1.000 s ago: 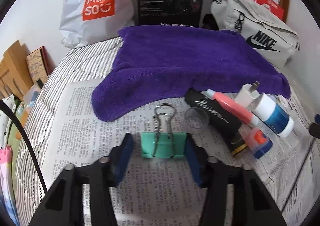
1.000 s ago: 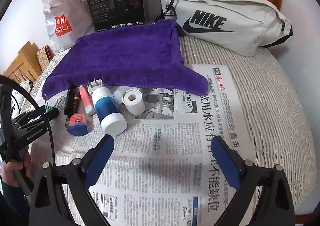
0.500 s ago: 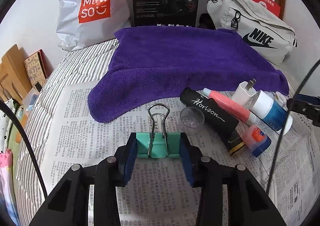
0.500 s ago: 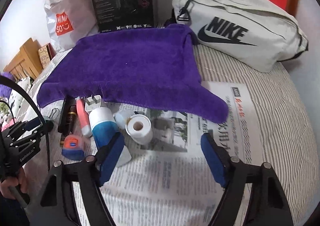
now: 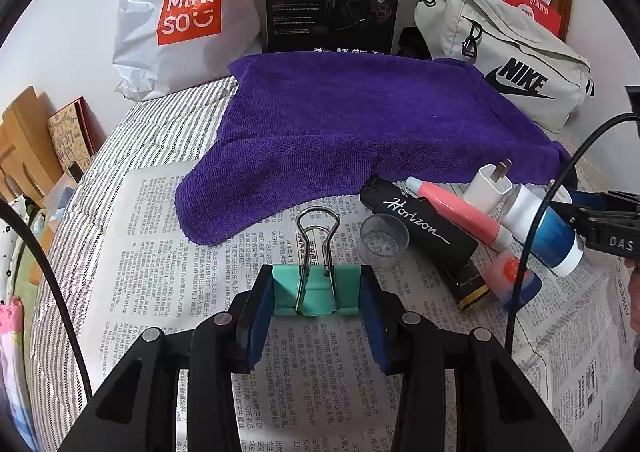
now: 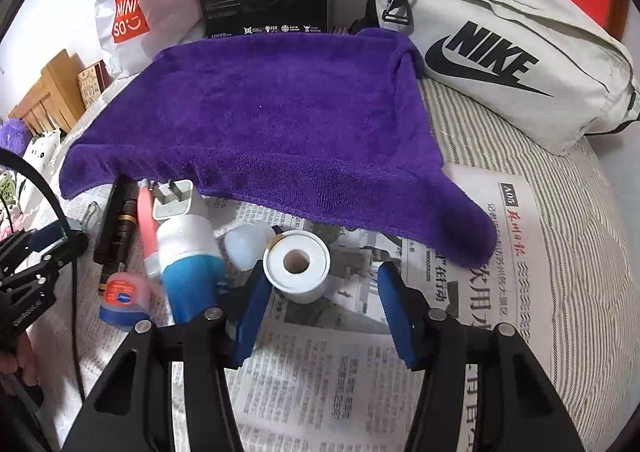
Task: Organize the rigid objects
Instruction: 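Grasp the mint-green binder clip with the left gripper while the right gripper grasps the white tape roll, then carry the clip and tape roll onto the purple towel with both grippers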
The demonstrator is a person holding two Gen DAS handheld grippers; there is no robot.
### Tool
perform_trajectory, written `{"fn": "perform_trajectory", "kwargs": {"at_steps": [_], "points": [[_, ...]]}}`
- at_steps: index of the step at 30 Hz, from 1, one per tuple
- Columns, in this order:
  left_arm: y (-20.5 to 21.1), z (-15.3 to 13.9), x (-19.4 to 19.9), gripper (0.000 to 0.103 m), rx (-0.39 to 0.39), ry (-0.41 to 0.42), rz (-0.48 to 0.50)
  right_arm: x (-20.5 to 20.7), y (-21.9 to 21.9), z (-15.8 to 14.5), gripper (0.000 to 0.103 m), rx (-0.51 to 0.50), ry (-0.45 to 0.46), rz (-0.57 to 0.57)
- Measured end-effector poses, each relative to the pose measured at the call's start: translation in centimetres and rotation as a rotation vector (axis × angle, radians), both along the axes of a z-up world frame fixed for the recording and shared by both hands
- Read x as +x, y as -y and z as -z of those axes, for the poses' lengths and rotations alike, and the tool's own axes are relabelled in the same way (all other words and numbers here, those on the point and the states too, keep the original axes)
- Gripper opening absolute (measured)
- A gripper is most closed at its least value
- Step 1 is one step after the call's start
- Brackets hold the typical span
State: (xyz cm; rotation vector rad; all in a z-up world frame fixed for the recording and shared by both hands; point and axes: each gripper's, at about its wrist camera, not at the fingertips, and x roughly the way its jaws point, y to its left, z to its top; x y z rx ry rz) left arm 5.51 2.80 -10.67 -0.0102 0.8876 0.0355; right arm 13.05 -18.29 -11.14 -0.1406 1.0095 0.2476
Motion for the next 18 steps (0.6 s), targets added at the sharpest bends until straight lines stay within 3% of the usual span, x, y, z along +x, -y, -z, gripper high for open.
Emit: {"fn": "perform_trajectory", "kwargs": {"at_steps": [2,7,18], "points": [[-0.1,0.0,0.0,0.039,0.001,0.0,0.0,0.4,0.2,0.4,0.04,0.01,-0.01,0.019],[0.0,0.0,0.0,0.039,-0.001,-0.001,0.0,0.5,0.4,0.4,0.028,0.014,0.005,0.024],[-0.7,-0.6,-0.3,0.039,-0.021,-0.035,-0.015,-0.2,2.9,-1.4,0.028,0.04,-0.008,0.057]]}}
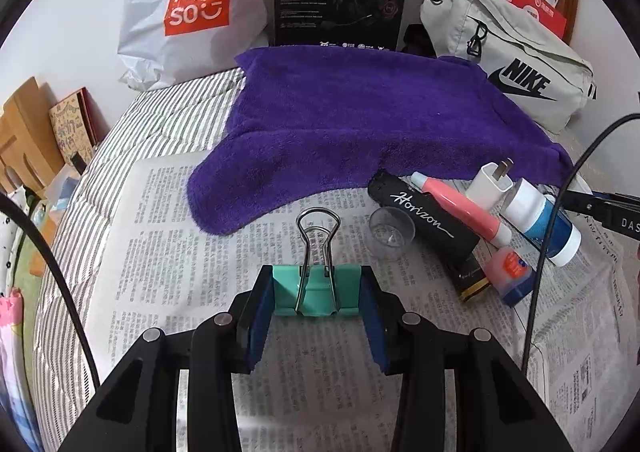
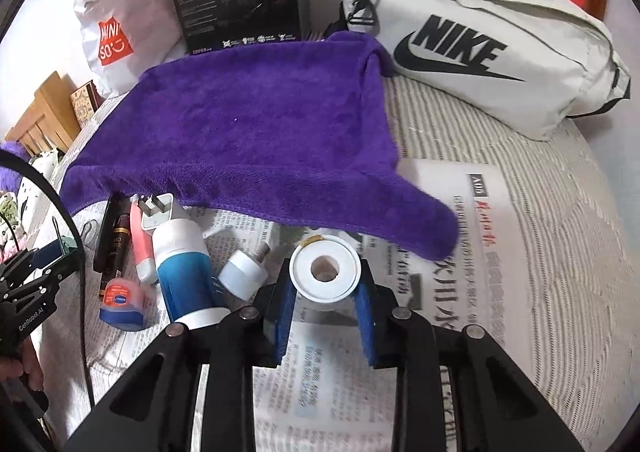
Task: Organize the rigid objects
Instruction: 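Carry the clip and tape roll onto the purple towel with both grippers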
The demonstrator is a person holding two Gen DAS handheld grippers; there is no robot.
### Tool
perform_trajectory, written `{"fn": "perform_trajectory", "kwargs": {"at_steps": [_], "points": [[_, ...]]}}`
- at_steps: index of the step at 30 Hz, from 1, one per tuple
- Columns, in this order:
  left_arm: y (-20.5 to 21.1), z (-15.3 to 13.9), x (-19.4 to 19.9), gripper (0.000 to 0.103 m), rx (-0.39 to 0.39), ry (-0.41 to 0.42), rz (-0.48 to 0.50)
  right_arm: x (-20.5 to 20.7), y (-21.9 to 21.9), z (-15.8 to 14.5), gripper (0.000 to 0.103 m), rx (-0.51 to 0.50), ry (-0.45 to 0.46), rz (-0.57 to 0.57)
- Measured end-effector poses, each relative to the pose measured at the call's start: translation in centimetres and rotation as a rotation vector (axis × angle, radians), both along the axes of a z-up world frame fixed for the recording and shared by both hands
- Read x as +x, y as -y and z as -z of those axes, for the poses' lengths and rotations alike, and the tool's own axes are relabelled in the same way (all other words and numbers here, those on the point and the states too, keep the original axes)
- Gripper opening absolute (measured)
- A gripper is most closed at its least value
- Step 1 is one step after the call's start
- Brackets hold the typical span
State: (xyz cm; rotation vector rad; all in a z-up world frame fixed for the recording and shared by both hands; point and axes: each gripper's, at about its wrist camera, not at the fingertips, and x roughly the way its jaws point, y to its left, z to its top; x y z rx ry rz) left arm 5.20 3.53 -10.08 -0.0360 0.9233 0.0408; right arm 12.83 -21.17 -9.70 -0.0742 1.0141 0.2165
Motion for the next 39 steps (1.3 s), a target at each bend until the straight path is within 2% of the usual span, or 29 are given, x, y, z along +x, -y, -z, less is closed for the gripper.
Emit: {"fn": "perform_trajectory", "kwargs": {"at_steps": [8,19,39], "points": [[-0.8,-1.4,-0.8,0.039,-0.031,0.005,-0.025,-0.7,0.9,-1.4,0.028,-0.005,0.008,0.0],[-1.4,-3.8,-0.6,0.039,-0.042,0.02,-0.035,-0.7,1.3,-1.4,0.028,0.006,-0.013,0.0],[-0.2,-8.0,4.9,0.039,-0.035,0.052,0.029,3.6,1.4,-4.9,0.028,0.003,0.028,-0.024]]}}
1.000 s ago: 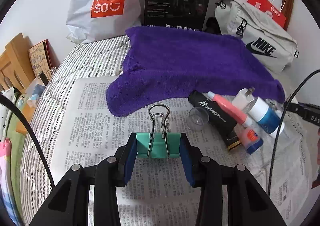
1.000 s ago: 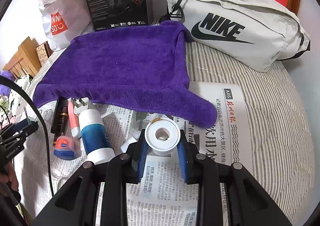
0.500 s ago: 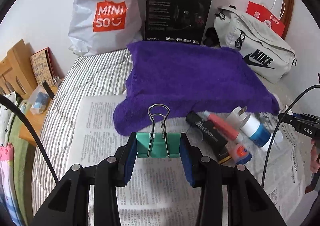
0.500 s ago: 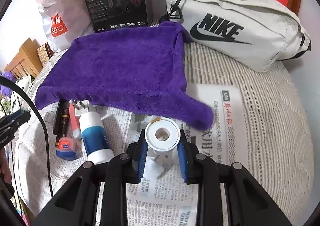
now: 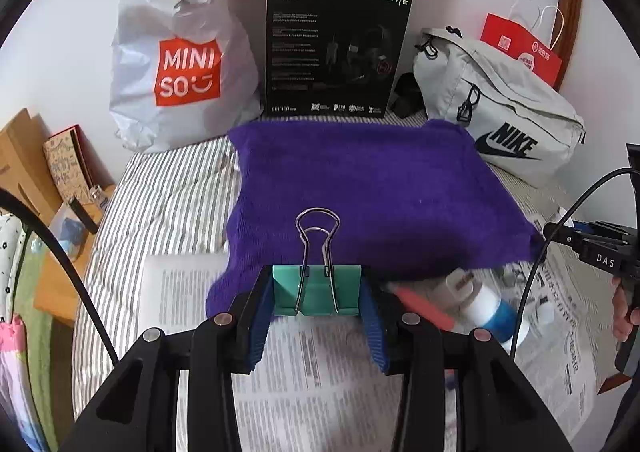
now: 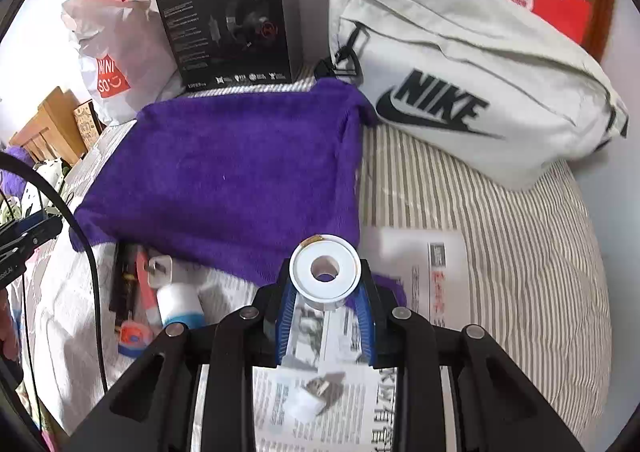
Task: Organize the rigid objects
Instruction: 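Carry the clip and tape roll onto the purple towel with both grippers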
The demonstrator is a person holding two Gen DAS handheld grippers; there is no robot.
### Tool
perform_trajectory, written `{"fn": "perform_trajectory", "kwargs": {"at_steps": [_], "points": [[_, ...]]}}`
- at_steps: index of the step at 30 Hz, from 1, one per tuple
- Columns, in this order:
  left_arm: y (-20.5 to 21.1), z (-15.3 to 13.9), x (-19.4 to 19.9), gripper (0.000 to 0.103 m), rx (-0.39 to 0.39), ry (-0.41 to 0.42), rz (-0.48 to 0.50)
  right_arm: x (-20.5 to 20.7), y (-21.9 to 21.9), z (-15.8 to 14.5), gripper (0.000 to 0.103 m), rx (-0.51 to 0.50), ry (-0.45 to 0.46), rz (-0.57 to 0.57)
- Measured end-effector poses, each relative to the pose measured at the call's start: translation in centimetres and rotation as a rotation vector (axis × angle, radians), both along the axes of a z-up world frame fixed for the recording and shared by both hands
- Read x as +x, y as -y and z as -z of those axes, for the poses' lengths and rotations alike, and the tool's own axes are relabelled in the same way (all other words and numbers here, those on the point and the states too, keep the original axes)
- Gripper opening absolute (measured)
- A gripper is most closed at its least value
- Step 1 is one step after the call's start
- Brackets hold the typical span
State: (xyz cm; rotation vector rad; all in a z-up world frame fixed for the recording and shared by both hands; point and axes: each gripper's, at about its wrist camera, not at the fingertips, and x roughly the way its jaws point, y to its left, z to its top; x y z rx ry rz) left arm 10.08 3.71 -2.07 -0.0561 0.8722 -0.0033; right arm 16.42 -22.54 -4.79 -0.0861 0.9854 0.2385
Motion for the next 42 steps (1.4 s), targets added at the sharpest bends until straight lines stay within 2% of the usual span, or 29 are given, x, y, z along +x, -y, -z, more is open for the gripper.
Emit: {"fn": "perform_trajectory", "kwargs": {"at_steps": [9,16,25,32,42], "points": [[0.0,-0.4,4.2,0.039,-0.032,-0.01,0.023,3.4,-1.9,-1.0,0.028,0.029,0.019,-0.033],[0.1,0.4,7.5,0.039,-0.029,-0.023,0.034,6.1,-3.5,-0.6,0.028,0.028,0.014,-0.047],[-0.3,2.4,11.3,0.039,-0.053,-0.064,0.013,10.6,-5.2,1.6,0.028,0.033,-0.02,-0.057],[-0.1,3.9,14.2,0.039,-0.057,-0.101,0.014,13.9,-6.6,3.7,0.028,-0.003,-0.053,-0.072],[0.3,6.2,18.3,0.039,-0.058,-0.155,0.022,16.6,-7.6,5.8,0.028,-0.044,-0.104,-0.084]]}}
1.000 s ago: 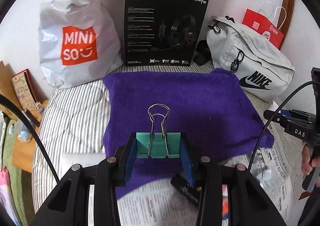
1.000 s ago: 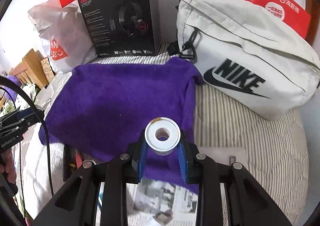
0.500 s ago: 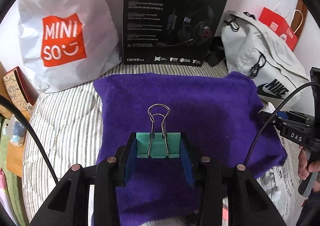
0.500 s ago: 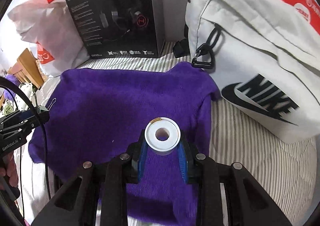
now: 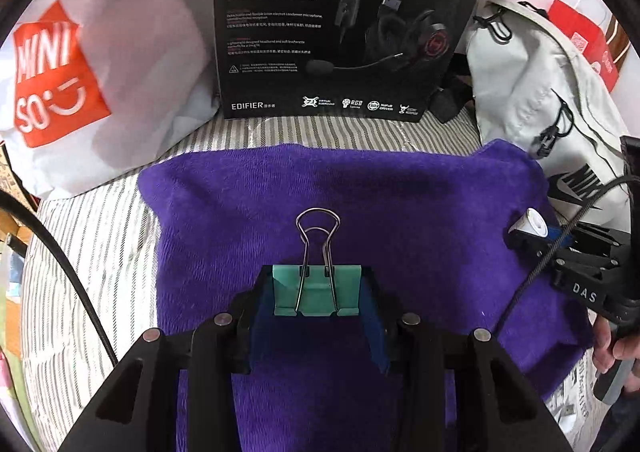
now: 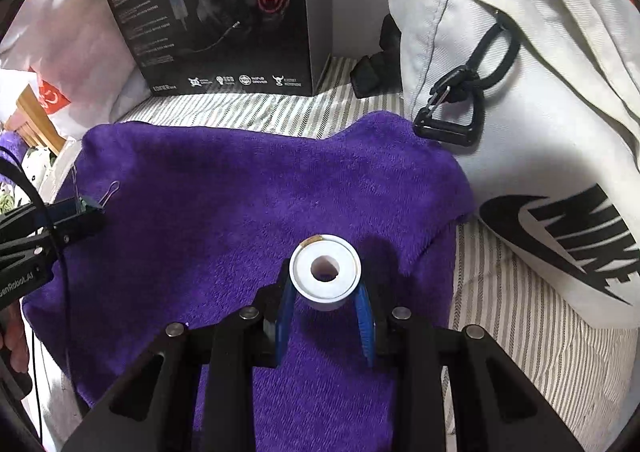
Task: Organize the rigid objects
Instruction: 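Carry the clip and tape roll onto the purple towel with both grippers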
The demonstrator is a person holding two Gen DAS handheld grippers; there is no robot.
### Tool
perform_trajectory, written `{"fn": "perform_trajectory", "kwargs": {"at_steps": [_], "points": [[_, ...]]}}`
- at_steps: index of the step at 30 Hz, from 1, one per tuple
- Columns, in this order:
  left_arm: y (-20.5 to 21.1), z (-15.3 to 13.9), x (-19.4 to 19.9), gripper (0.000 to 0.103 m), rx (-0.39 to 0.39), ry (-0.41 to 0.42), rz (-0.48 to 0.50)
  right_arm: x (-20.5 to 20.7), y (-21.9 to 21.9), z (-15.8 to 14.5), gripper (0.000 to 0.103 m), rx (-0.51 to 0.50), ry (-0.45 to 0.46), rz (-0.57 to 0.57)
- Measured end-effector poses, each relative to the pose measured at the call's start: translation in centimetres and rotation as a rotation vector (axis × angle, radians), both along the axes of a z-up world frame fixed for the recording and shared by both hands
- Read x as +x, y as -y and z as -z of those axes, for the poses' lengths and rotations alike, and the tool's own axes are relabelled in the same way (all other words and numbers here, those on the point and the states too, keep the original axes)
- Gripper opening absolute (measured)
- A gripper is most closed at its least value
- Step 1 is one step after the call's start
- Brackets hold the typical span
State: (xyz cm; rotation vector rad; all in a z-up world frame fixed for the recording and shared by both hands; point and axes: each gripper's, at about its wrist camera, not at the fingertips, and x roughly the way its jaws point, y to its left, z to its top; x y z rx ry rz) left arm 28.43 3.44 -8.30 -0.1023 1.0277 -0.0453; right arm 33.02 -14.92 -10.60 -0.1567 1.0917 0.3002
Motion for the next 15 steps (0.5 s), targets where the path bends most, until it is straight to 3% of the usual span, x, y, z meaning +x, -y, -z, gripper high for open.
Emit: {"fn": "perform_trajectory", "kwargs": {"at_steps": [15], "points": [[1.0,1.0,1.7,0.039,0.054,-0.035,-0.007,1.0,-1.1,0.9,0.028,-0.019,-0.004,-0.035]]}}
